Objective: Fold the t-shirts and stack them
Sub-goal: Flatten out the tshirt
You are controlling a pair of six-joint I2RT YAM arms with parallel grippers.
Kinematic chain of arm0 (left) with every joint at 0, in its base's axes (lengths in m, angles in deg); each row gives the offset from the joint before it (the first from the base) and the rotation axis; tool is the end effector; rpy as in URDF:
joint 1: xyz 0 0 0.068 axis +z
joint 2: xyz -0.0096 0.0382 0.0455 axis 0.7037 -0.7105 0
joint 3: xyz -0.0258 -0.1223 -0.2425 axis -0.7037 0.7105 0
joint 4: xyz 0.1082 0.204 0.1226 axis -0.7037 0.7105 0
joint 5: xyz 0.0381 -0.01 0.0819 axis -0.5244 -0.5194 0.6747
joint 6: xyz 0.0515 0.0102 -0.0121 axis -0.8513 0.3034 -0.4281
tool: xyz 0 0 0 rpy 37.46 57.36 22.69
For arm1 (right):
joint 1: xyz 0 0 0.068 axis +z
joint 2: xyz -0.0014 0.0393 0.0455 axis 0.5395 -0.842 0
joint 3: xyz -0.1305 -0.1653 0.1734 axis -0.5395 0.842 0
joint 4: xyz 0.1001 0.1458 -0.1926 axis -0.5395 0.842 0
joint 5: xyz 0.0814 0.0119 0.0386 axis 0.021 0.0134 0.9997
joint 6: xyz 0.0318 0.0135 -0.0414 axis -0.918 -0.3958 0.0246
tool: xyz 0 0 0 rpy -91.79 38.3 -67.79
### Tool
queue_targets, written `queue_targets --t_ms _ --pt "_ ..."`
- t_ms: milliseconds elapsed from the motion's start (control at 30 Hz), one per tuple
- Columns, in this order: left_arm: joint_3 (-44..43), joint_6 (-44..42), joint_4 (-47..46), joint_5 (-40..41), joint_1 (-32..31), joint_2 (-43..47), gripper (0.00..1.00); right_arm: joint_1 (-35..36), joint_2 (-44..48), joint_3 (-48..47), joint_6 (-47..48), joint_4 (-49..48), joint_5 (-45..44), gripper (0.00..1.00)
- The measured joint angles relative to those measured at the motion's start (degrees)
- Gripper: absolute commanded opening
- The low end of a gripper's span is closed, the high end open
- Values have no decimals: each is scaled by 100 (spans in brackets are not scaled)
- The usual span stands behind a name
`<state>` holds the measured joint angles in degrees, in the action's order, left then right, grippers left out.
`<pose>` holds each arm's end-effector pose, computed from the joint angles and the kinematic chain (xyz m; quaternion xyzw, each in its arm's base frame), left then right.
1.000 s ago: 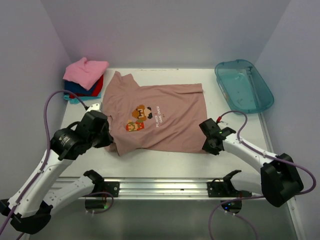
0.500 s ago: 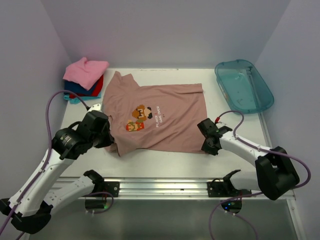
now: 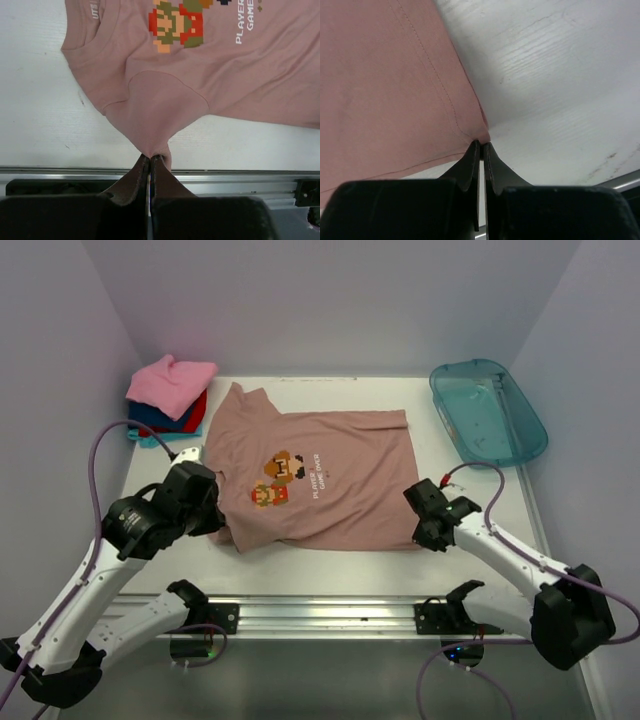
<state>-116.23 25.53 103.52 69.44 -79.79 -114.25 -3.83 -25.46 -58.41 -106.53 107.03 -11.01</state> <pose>0.1048 -0.0624 0.3508 -0.1293 0.9349 -0.1054 0.3132 0.1664 0.0774 0.1787 0.2435 0.9459 -0.0473 0.2094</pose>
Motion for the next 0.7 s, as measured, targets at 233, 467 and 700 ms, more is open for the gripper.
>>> queue_targets --t_ms 233,467,700 --pt "-544 -2 245 776 0 -125 0 0 811 -894 208 1128 -680 0" --pt "-1084 -11 380 1379 0 -197 0 0 841 -1982 468 1700 -1373 0" --pt "-1987 -46 409 1722 0 -190 0 0 848 -2542 730 2028 -1773 0"
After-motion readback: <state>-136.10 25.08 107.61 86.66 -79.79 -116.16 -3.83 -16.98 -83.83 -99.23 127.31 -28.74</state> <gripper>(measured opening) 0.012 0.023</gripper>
